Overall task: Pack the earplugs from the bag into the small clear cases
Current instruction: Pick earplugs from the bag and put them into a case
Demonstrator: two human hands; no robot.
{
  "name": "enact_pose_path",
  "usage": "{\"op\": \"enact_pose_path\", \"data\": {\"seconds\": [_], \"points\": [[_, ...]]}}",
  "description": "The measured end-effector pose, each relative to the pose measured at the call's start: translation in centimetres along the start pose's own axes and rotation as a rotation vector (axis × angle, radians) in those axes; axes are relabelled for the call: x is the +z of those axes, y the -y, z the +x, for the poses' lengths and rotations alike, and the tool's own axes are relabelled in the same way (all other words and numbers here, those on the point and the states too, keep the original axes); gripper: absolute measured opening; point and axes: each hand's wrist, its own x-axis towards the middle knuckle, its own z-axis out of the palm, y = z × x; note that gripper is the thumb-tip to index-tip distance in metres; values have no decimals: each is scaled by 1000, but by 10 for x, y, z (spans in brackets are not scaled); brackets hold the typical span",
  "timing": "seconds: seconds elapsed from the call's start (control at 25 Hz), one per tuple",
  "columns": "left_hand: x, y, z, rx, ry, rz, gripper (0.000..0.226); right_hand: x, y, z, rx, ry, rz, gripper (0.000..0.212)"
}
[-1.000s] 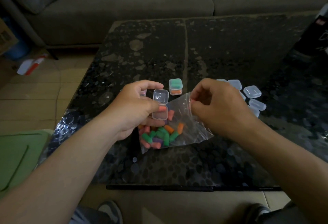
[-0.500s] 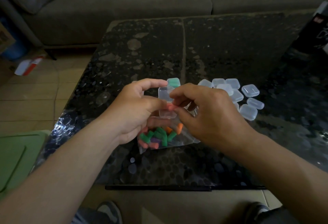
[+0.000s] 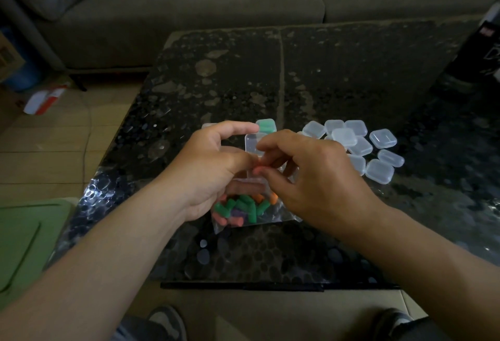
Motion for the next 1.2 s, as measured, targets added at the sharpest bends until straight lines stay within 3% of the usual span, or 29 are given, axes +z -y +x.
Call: {"op": "enact_pose_path", "data": {"seconds": [0.4, 0.64, 0.76, 1.0, 1.2], "points": [[-5, -2, 1, 1, -45, -41, 44, -12, -1, 3, 44, -80, 27, 29], [-7, -3, 0, 19, -29, -87, 46, -14, -6, 4, 10, 108, -20, 68], [-7, -5, 0, 27, 39, -109, 41, -13, -6, 5, 37, 115, -33, 73], [-10, -6, -6, 80, 190, -37, 35, -17, -7, 9, 100, 2, 29, 48], [-9, 2, -3, 313, 108, 190, 40, -20, -10, 10, 95, -65, 76, 25]]}}
